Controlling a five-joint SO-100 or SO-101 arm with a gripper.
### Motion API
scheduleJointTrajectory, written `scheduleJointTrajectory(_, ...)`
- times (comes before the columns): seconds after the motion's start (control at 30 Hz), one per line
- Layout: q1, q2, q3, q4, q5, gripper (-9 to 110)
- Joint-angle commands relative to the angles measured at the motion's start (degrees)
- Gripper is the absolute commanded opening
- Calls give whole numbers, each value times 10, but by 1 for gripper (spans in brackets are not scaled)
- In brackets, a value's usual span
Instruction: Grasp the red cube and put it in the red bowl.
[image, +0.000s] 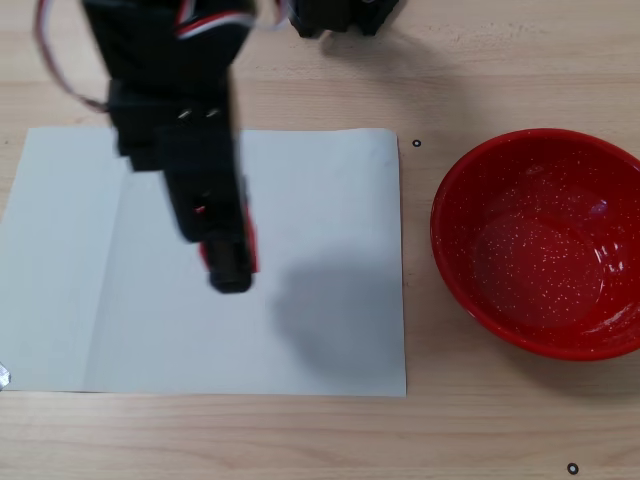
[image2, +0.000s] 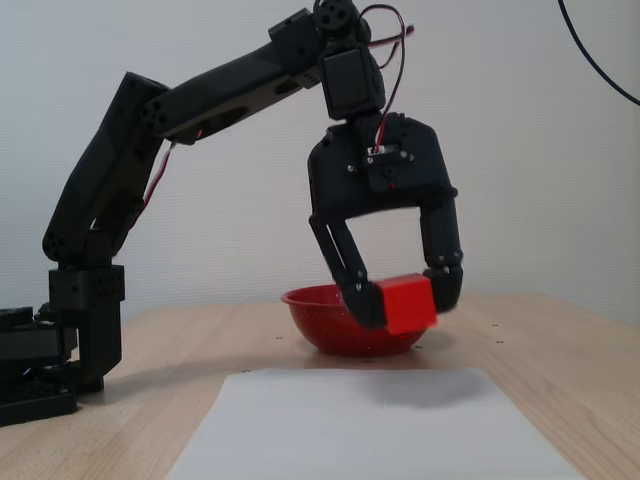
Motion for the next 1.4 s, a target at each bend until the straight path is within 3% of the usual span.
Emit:
scheduleJointTrajectory(0.0,27,137,-22,13,-18,0)
scheduleJointTrajectory(0.5,236,194,-26,61,-87,0)
scheduleJointTrajectory(1.1,395,150,-67,94,-149,0)
scheduleJointTrajectory(1.27,395,138,-70,94,-159,22)
scheduleJointTrajectory(1.37,391,133,-74,94,-158,25)
